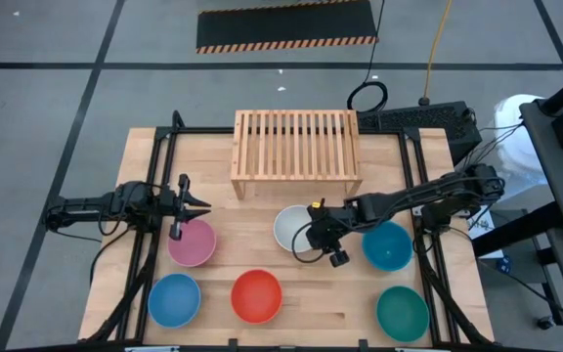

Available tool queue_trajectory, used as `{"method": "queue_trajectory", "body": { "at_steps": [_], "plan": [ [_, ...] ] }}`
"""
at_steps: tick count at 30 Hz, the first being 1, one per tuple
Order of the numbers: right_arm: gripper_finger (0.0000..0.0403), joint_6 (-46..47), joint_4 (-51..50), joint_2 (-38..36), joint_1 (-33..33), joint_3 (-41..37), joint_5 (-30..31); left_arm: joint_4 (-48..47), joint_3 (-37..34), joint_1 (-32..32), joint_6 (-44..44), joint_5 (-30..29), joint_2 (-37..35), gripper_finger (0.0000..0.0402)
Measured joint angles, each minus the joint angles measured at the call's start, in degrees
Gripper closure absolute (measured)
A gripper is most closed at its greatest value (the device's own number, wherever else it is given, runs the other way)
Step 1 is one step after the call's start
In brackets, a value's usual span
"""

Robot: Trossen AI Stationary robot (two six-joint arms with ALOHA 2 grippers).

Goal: Place and stack bowls onto a shelf
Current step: Put the white bowl on the shelf

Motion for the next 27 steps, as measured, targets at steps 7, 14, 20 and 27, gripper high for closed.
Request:
{"method": "queue_trajectory", "body": {
  "at_steps": [7, 14, 20, 27],
  "plan": [
    [0.0273, -0.1, -0.1, 4.2, 0.2, 0.0, -1.7, 0.0, 0.0, 0.0, -0.2, 0.0, 0.0, 0.033],
    [0.0273, -0.3, 0.7, 7.5, 0.5, 0.0, -1.6, 0.0, 0.0, 0.0, -0.4, 1.0, 0.0, 0.033],
    [0.028, -0.2, 3.4, 9.1, 0.5, 0.0, -1.4, 0.0, 0.0, 0.0, -0.5, 1.0, 0.0, 0.033],
    [0.0368, 0.3, 4.7, 8.9, 0.4, 0.0, -1.7, 0.0, 0.0, 0.0, -0.7, 1.0, 0.0, 0.033]
  ]
}}
